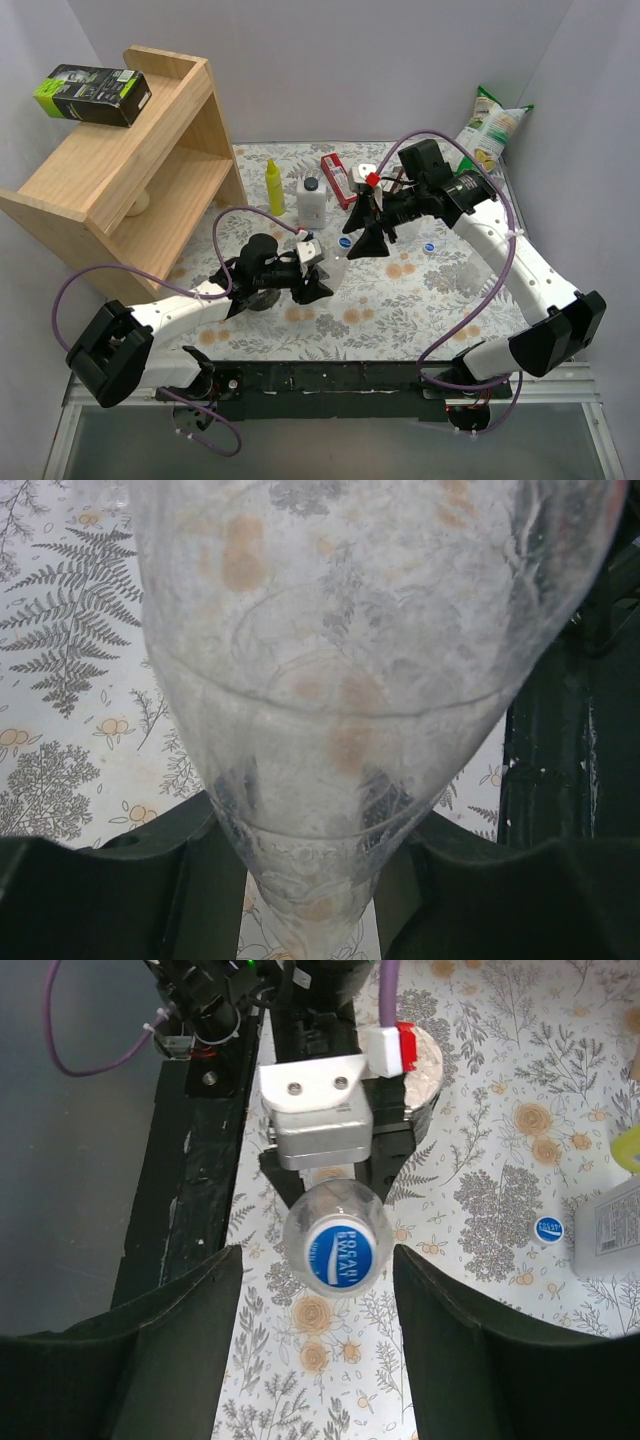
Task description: Screw on the bottle caps
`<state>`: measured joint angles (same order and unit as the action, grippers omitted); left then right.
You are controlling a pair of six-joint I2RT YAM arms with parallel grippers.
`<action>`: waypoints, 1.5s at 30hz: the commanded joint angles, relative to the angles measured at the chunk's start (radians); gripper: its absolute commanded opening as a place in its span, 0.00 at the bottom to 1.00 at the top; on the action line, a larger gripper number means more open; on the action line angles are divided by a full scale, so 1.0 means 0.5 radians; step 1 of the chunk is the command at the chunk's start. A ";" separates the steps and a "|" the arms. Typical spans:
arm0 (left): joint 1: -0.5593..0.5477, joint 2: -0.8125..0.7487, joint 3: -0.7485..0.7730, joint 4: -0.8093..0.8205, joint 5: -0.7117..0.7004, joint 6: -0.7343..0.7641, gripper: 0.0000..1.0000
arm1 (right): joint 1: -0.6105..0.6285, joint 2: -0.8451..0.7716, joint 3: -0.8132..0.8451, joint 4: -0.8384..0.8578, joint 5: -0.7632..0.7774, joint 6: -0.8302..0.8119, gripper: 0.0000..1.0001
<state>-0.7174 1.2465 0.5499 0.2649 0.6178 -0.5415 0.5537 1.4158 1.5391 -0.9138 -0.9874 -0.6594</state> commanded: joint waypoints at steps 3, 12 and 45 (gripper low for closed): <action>0.002 0.004 0.084 0.056 0.120 0.031 0.00 | 0.006 -0.046 -0.120 0.352 0.008 0.101 0.66; 0.002 0.014 0.103 0.071 0.059 -0.018 0.00 | 0.006 0.015 -0.157 0.346 -0.053 0.174 0.36; 0.020 -0.140 0.075 0.001 -0.119 -0.126 0.00 | -0.227 -0.022 -0.292 0.877 -0.421 0.852 0.68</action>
<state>-0.7143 1.1748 0.5789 0.2230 0.4423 -0.6136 0.4366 1.4048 1.4170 -0.5365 -1.0588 -0.2207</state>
